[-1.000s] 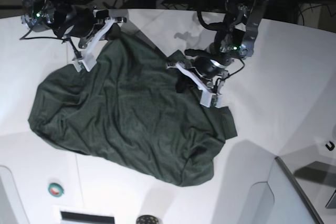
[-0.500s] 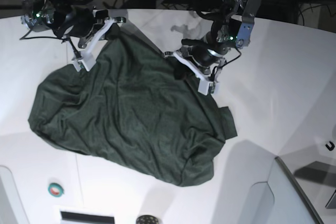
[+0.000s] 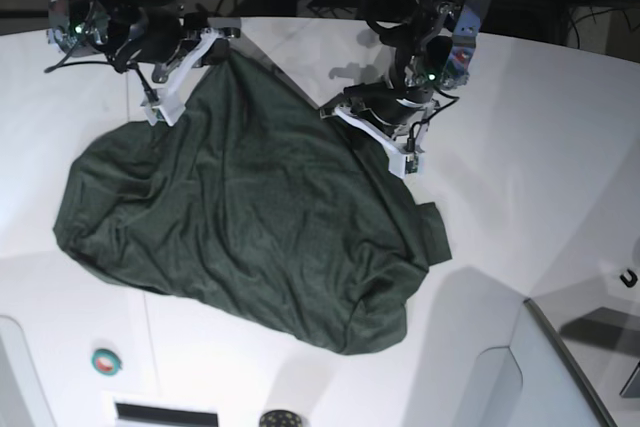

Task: Layout the t-shirt on the table in an organized manner, then fold the t-shirt properly
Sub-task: 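Pull both held shirt edges apart to stretch the shirt flat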

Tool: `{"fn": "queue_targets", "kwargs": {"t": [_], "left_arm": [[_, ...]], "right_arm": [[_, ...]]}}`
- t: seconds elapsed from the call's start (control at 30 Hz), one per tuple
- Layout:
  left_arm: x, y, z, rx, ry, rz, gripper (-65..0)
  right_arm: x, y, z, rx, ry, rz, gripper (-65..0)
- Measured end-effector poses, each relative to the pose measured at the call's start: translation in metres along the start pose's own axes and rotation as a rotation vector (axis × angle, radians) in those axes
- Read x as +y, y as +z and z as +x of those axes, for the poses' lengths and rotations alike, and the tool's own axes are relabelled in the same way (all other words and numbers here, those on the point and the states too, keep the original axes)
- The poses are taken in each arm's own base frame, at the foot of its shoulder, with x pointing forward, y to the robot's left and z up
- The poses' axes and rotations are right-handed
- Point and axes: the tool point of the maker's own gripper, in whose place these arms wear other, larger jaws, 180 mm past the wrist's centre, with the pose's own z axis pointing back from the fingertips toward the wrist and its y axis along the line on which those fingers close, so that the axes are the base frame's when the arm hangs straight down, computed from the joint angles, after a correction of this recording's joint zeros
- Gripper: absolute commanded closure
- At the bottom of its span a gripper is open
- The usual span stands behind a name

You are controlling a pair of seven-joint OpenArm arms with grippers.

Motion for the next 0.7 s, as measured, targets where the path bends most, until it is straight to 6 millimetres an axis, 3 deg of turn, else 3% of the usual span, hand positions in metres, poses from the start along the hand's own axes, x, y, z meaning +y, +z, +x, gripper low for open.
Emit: {"fn": "queue_targets", "kwargs": {"t": [0.27,0.5,0.7], "left_arm": [[0.008,-0.009,-0.006,0.016,0.006,0.003,0.0],[0.078,0.018,0.005,-0.004,-0.102,0.112,0.0],[0.108,0.043,0.001,0.031,-0.191,0.160,0.0]], "right_arm": [[0.000,0.000,0.000,-0.002,0.002,0.000,-0.2],[0.008,-0.001,0.010,-0.016,0.013,0.018,-0.2],[0.025,-0.007,0.017,-0.021,0.050,0.053,-0.2]]}}
